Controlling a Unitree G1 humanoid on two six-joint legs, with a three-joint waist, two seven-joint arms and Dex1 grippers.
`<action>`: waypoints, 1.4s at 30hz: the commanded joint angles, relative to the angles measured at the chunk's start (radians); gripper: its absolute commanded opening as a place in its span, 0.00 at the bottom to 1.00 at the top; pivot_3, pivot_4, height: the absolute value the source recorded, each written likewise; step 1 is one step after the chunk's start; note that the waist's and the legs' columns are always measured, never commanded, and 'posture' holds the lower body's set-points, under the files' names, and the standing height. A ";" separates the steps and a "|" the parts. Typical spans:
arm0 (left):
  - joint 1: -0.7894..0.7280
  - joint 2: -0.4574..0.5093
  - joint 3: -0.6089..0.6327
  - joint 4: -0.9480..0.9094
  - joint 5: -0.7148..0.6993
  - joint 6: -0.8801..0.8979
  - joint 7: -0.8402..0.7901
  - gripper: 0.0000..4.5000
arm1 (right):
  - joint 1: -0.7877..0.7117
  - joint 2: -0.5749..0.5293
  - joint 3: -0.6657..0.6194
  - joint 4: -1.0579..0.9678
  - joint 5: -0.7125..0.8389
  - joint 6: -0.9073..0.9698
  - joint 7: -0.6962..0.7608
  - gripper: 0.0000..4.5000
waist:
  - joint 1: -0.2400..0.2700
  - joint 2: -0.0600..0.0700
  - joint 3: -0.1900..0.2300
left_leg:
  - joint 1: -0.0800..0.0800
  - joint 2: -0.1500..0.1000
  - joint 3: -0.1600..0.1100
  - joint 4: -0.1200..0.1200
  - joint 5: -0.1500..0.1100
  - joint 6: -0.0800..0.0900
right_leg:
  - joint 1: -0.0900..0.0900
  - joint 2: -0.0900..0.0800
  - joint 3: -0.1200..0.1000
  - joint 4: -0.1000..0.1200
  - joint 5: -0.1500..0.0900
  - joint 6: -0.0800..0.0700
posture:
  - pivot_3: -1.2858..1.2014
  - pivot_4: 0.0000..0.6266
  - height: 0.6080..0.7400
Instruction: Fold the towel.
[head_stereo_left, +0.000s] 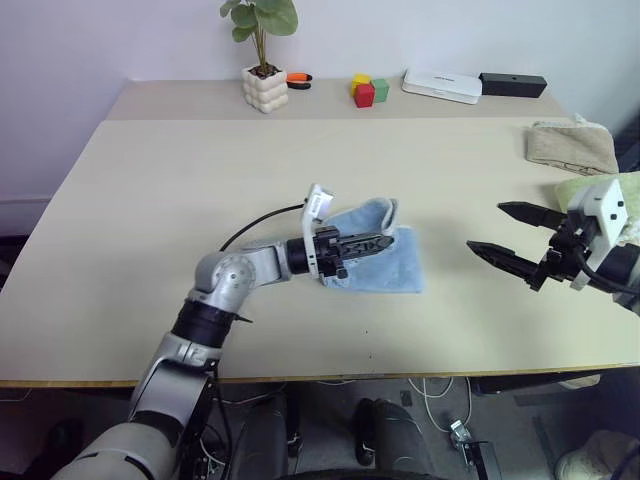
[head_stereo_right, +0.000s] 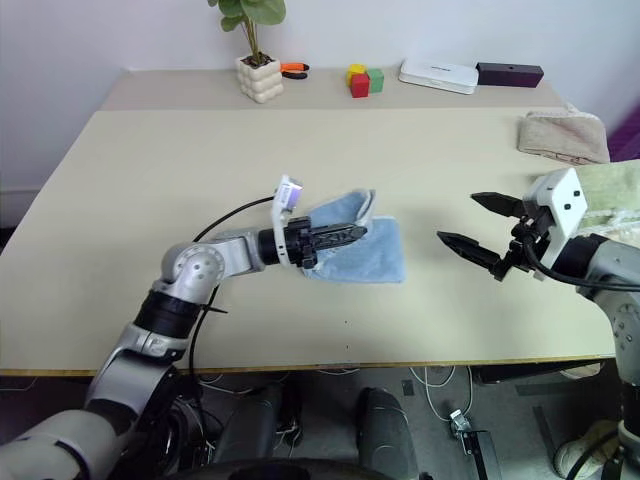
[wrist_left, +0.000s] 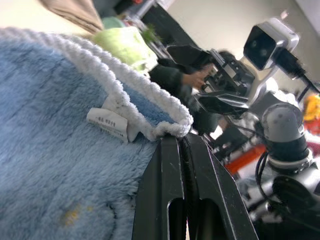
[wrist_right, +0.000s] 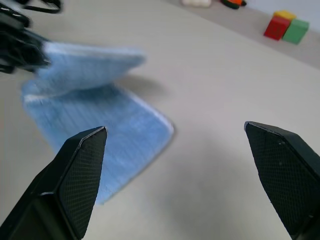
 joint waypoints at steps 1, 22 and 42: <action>-0.042 -0.054 -0.042 0.085 0.106 -0.059 -0.082 0.00 | 0.061 0.005 -0.085 -0.085 0.062 0.018 0.002 1.00 | -0.002 0.000 0.000 | -0.001 0.000 0.000 0.000 0.000 0.001 | 0.000 0.000 0.000 -0.001 0.000 0.000 | 0.52 0.24 1.00; -0.035 -0.187 -0.022 0.204 0.343 -0.123 -0.197 0.64 | 0.053 0.026 -0.032 -0.136 0.121 0.013 -0.075 1.00 | -0.004 -0.001 0.000 | -0.005 0.000 -0.004 0.002 0.000 0.001 | -0.002 0.000 -0.003 0.000 0.000 0.001 | 0.52 0.24 1.00; 0.033 -0.196 0.321 -0.006 0.224 -0.224 0.055 0.36 | -0.198 0.465 0.171 -0.149 0.005 0.000 -0.637 0.46 | -0.006 0.000 0.000 | -0.006 0.000 -0.008 0.010 0.000 0.001 | -0.002 0.000 -0.004 0.013 0.001 0.006 | 0.52 0.24 1.00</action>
